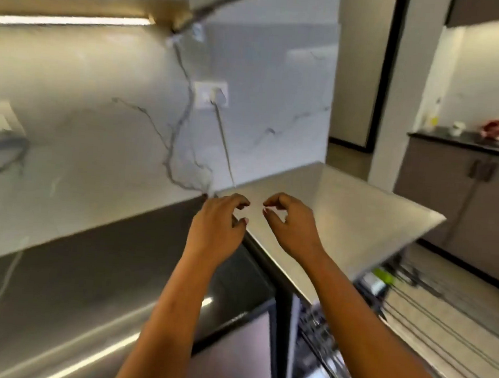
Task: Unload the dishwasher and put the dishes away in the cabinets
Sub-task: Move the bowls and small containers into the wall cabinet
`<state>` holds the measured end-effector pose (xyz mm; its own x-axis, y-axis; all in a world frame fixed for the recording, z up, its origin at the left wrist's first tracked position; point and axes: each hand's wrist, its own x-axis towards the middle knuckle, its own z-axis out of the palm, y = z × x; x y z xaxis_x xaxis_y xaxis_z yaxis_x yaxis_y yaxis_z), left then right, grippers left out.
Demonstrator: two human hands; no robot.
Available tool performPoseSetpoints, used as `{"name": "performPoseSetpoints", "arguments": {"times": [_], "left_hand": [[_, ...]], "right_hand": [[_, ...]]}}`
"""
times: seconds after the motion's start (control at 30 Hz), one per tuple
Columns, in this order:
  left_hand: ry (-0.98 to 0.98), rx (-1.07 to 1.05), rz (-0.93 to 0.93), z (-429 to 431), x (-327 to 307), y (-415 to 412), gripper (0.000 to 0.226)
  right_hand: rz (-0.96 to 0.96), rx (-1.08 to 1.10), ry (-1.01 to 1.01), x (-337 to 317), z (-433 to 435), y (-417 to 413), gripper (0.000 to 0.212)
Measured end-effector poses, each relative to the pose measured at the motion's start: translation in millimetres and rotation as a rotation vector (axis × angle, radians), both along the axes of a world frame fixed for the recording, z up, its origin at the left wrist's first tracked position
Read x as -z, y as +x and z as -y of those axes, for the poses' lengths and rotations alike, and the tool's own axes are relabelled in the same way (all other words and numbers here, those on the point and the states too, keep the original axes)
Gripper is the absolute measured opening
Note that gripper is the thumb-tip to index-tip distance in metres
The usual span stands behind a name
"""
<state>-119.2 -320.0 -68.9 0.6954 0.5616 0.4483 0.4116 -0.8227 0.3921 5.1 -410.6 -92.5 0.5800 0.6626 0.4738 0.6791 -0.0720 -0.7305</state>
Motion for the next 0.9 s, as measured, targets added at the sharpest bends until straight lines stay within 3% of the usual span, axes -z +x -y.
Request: {"name": "performPoseSetpoints", "arguments": {"times": [0.4,0.73,0.9], "left_hand": [[-0.327,0.335,-0.261,142,117,129,0.027],[-0.657,0.273,-0.399,186,206,290,0.025],[-0.769,0.17,-0.43,174,253,340,0.031]], "right_hand": [[-0.29,0.293,-0.26,112,178,112,0.014],[-0.509,0.381,-0.555,222,254,271,0.012],[-0.527,0.325,-0.776,268,247,343,0.026]]}}
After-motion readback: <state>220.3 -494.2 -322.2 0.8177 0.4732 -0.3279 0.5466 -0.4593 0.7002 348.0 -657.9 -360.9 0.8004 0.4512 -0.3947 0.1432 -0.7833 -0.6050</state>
